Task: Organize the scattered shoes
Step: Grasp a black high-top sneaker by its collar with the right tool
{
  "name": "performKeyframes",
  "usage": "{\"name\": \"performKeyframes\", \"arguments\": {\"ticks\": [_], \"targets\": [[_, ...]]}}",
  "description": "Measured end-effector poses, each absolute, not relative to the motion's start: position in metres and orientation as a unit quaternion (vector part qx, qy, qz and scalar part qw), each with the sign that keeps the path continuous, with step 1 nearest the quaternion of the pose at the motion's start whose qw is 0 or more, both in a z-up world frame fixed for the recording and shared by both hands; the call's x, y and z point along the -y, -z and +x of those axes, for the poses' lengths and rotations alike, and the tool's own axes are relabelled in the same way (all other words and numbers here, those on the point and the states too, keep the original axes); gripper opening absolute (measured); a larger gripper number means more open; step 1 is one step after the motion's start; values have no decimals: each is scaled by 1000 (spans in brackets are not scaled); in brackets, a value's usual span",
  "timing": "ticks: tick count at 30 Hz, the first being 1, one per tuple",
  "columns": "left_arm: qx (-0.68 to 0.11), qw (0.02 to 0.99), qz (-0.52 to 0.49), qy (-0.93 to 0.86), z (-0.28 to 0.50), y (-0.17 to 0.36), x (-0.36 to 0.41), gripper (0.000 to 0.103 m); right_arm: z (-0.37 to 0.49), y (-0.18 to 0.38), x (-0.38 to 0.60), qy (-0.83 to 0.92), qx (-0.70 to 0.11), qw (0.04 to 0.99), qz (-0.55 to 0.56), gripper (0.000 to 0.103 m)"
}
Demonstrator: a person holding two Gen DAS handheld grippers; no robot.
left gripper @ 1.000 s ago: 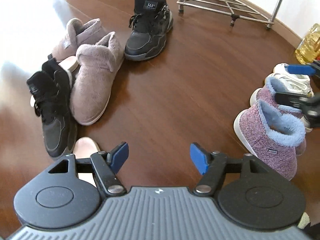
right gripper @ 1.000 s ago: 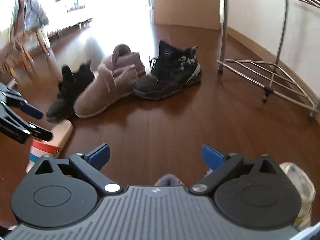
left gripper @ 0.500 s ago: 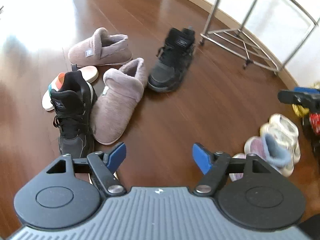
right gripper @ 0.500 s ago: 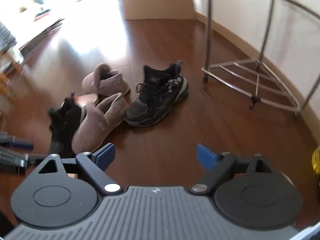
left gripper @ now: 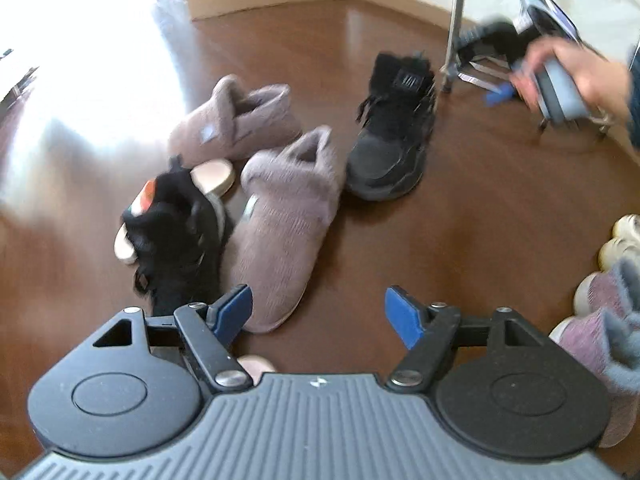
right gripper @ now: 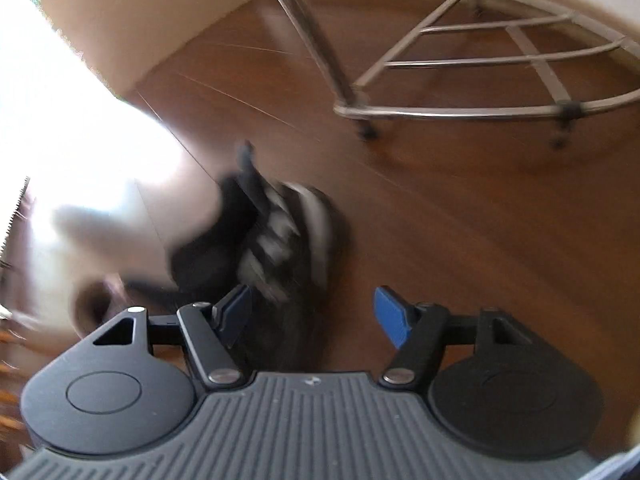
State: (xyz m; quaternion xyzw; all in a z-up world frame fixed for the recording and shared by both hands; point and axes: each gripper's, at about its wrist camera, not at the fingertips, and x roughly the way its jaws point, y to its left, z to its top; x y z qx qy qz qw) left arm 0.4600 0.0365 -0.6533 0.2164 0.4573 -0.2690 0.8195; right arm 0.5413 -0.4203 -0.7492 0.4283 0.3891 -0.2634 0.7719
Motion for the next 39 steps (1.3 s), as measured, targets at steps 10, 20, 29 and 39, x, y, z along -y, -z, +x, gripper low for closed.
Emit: {"name": "performKeyframes", "arguments": {"ticks": [10,20,29,39], "targets": [[-511,798,252,196,437,672,-54,75,622,793,406,175,-527,765,326,37],[-515,803,231,188,433,654,-53,75,604,757,372,-49,-641,766,-25,29],[-504,816,191,209,444,638,-38,75,516,696,352,117,-457,875,112,95],[-499,822,167,219,464,640,-17,75,511,803,270,153,-459,875,-32,99]]}}
